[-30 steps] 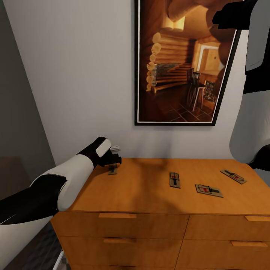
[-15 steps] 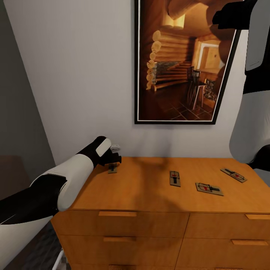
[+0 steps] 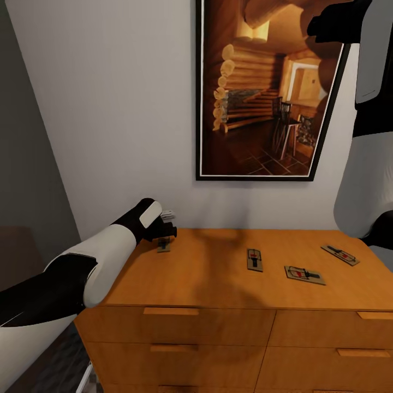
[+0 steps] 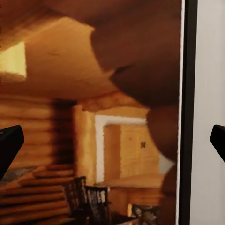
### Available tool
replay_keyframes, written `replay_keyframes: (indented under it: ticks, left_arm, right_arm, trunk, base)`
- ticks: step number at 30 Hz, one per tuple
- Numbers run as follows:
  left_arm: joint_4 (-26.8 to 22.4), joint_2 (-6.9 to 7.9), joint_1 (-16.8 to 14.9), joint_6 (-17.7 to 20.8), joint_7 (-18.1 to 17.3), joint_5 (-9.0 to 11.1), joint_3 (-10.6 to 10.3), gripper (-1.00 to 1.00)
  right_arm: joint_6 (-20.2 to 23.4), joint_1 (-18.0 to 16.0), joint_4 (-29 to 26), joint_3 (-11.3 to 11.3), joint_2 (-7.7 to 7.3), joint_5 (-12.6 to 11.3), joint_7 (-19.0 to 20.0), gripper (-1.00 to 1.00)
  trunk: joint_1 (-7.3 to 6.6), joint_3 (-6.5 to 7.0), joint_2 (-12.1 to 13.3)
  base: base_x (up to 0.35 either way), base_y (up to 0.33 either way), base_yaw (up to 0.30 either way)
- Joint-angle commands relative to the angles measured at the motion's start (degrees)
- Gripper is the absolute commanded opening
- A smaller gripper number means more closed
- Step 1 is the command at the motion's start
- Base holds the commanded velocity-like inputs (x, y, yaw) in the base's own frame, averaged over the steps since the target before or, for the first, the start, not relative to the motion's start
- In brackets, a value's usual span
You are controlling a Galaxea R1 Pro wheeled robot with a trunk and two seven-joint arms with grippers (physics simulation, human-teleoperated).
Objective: Take the four mousetraps from the cabinet in the bathroom and place them on the bathroom floor. Make sure all four end up on the same floor surface, and ensure that at least two of them are either under or directly next to the same bathroom sink.
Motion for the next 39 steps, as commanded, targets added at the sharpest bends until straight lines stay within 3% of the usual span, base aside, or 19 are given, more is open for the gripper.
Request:
replay_keyframes:
  ticks: [1,24,25,39]
  left_arm:
    - [0.84,0.03,0.01,0.15,0.45,0.77,-0.34,1.0]
    - [0.81,0.12,0.02,0.15,0.48,0.77,-0.34,1.0]
    - [0.83,0.12,0.02,0.15,0.48,0.77,-0.34,-1.0]
    - [0.85,0.12,0.02,0.07,0.3,0.77,-0.34,-1.0]
  right_arm:
    - [0.22,-0.06,-0.02,0.18,-0.07,-0.43,-0.47,1.0]
    - [0.22,-0.06,-0.02,0.26,0.01,-0.43,-0.47,1.0]
    - [0.22,-0.06,-0.02,0.26,0.01,-0.43,-0.47,1.0]
    - [0.22,-0.06,-0.02,0.26,-0.07,-0.43,-0.47,1.0]
  trunk:
    - [0.0,-0.08,-0.02]
    - [0.0,-0.08,-0.02]
    - [0.0,-0.08,-0.02]
    - [0.0,-0.08,-0.02]
  base:
    - [0.0,0.0,0.0]
    - [0.0,0.0,0.0]
    - [0.0,0.0,0.0]
    - [0.0,0.0,0.0]
